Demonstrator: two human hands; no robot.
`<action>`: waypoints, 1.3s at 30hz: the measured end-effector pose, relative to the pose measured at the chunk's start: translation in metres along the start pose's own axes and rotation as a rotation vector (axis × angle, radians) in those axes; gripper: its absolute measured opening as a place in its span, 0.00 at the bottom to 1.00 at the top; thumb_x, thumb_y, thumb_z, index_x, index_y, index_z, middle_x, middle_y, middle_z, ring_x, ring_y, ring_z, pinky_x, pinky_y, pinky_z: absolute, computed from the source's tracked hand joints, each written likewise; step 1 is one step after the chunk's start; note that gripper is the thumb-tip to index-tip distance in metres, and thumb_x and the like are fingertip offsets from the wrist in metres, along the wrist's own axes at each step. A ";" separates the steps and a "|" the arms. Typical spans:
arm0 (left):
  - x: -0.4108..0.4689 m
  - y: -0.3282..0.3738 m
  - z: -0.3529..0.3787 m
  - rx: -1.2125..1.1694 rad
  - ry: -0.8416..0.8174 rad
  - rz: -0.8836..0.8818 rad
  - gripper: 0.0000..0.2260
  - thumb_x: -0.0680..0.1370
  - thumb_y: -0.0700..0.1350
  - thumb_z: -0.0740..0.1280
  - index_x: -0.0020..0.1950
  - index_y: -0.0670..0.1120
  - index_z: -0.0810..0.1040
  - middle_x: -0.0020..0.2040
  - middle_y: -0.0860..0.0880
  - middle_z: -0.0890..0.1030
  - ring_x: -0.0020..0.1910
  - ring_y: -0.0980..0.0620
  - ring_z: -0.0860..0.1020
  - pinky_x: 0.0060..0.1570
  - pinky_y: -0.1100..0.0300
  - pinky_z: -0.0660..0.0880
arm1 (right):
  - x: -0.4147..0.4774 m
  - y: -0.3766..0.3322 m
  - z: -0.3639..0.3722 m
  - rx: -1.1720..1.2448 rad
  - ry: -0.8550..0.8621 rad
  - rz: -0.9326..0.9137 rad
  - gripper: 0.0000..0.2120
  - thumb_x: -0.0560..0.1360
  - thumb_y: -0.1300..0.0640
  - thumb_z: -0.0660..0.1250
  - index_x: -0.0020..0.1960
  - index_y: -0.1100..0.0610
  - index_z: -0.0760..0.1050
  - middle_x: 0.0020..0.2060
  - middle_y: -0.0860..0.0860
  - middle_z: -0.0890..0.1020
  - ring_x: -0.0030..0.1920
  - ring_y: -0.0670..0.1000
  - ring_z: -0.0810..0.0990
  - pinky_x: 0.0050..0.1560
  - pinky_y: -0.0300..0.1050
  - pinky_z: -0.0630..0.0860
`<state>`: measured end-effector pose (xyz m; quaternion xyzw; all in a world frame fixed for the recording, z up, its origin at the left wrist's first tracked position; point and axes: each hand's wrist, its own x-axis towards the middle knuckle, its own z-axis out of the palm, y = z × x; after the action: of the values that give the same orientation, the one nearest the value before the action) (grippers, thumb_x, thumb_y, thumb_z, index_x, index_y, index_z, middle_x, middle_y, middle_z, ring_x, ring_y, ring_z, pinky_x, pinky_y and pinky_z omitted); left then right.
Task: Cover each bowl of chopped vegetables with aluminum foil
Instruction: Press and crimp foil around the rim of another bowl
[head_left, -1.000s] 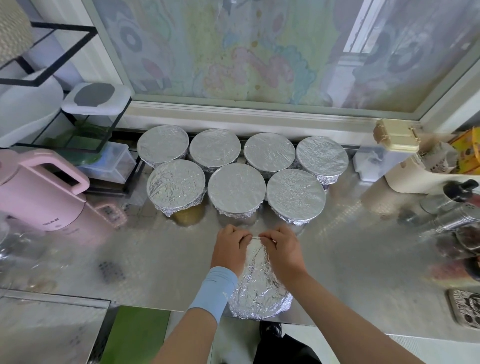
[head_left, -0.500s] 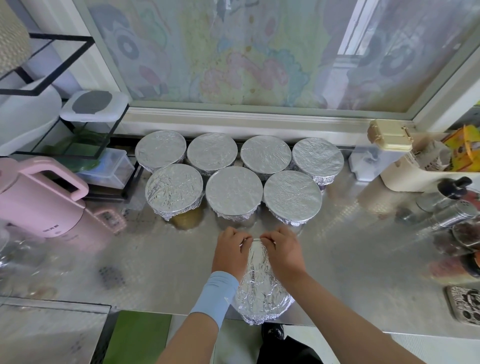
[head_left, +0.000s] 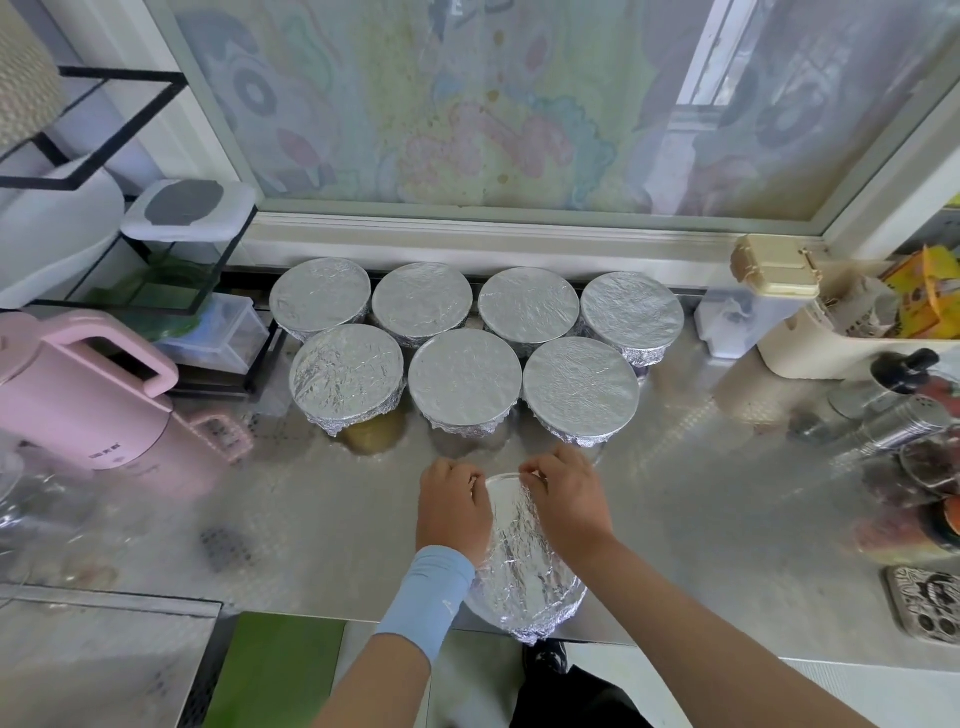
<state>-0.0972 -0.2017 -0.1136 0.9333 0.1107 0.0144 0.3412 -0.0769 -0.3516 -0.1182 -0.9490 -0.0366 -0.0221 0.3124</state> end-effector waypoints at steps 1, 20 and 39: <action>0.003 0.003 -0.001 -0.018 -0.018 0.045 0.08 0.81 0.44 0.62 0.54 0.47 0.80 0.49 0.53 0.71 0.53 0.54 0.67 0.52 0.65 0.64 | 0.000 0.001 0.000 0.028 -0.008 0.011 0.02 0.75 0.58 0.71 0.46 0.54 0.82 0.41 0.46 0.73 0.45 0.52 0.72 0.49 0.47 0.71; -0.001 0.011 0.006 0.034 -0.059 0.065 0.07 0.82 0.44 0.60 0.50 0.46 0.78 0.47 0.52 0.69 0.51 0.54 0.66 0.53 0.60 0.69 | 0.001 0.008 -0.001 -0.032 -0.034 -0.050 0.01 0.73 0.58 0.72 0.44 0.54 0.83 0.40 0.51 0.74 0.44 0.57 0.74 0.45 0.53 0.74; -0.008 0.007 0.007 -0.021 0.089 -0.196 0.09 0.82 0.44 0.59 0.52 0.47 0.79 0.49 0.52 0.71 0.55 0.51 0.70 0.50 0.62 0.66 | 0.018 0.001 0.001 -0.001 -0.093 -0.038 0.05 0.77 0.58 0.68 0.49 0.56 0.82 0.45 0.51 0.76 0.51 0.55 0.73 0.55 0.51 0.71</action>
<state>-0.1028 -0.2133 -0.1143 0.9130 0.2162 0.0236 0.3452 -0.0588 -0.3509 -0.1186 -0.9483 -0.0691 0.0159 0.3094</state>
